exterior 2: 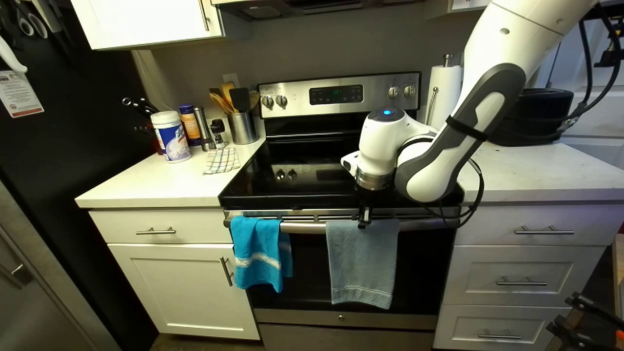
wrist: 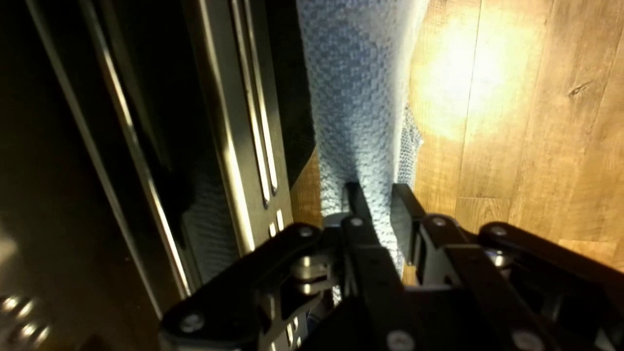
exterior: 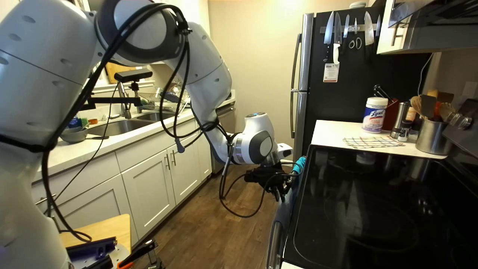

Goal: Put light blue towel on top of the stovetop.

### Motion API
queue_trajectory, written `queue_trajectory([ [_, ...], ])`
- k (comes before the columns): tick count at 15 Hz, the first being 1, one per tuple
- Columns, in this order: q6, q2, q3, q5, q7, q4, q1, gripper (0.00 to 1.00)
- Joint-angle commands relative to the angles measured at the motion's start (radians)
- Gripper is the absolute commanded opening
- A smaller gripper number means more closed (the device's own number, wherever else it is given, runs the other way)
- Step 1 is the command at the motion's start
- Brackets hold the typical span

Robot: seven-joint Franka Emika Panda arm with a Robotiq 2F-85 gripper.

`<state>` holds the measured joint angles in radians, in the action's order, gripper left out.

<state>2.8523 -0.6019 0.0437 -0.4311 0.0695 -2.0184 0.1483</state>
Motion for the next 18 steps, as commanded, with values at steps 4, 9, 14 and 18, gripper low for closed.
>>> queue_trajectory([
  [4,-0.032,-0.023,-0.03,0.044,0.062,0.017,-0.028,0.72],
  [9,-0.02,-0.028,-0.024,0.04,0.06,0.01,-0.033,0.28],
  [14,-0.017,-0.023,-0.023,0.037,0.06,0.008,-0.039,0.06],
  [18,-0.007,0.003,-0.023,0.033,0.053,-0.012,-0.035,0.0],
])
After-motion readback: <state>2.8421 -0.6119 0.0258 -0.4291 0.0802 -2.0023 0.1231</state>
